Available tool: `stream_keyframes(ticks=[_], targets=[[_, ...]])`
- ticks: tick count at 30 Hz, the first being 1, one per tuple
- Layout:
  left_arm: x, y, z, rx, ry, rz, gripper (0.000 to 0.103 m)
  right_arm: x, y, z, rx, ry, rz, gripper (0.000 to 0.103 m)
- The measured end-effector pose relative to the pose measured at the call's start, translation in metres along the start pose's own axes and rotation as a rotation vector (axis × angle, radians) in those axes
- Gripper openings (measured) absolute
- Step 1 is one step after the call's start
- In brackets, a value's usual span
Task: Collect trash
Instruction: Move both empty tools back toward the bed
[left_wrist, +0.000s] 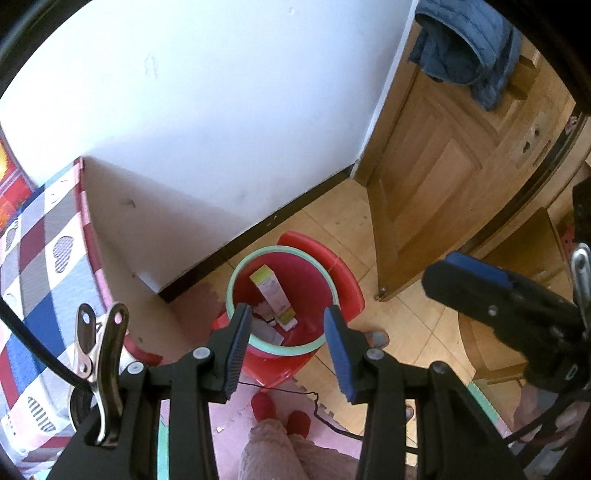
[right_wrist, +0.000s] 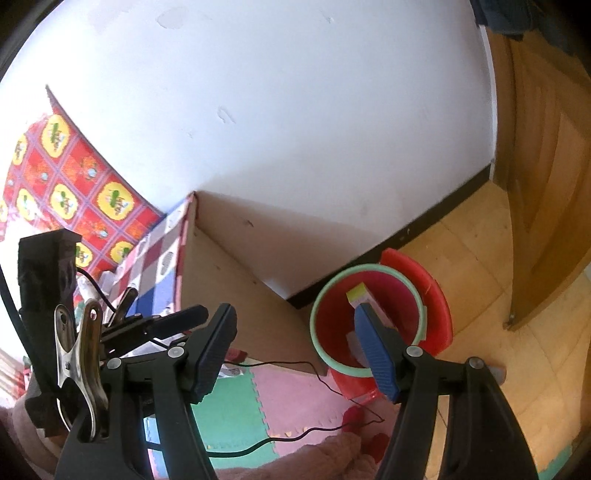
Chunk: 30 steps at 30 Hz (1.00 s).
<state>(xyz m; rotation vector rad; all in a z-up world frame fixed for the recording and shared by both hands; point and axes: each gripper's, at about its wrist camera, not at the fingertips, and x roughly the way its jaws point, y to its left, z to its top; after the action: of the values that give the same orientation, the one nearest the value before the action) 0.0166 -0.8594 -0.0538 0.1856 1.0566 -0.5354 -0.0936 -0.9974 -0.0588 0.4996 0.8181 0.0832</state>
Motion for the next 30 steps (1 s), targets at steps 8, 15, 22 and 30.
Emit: stream_keyframes(ticks=[8, 15, 22, 30], targets=[[-0.032, 0.017, -0.004, -0.065, -0.011, 0.004, 0.043, -0.021, 0.022, -0.002, -0.048, -0.009, 0.02, 0.069], [-0.058, 0.04, -0.01, -0.109, -0.034, 0.023, 0.043, -0.038, 0.048, 0.0, -0.085, -0.029, 0.045, 0.069], [-0.092, 0.078, -0.02, -0.134, -0.057, 0.051, 0.043, -0.048, 0.082, -0.003, -0.084, -0.063, 0.078, 0.069], [-0.127, 0.129, -0.043, -0.178, -0.069, 0.092, 0.043, -0.045, 0.147, -0.013, -0.138, -0.067, 0.112, 0.069]])
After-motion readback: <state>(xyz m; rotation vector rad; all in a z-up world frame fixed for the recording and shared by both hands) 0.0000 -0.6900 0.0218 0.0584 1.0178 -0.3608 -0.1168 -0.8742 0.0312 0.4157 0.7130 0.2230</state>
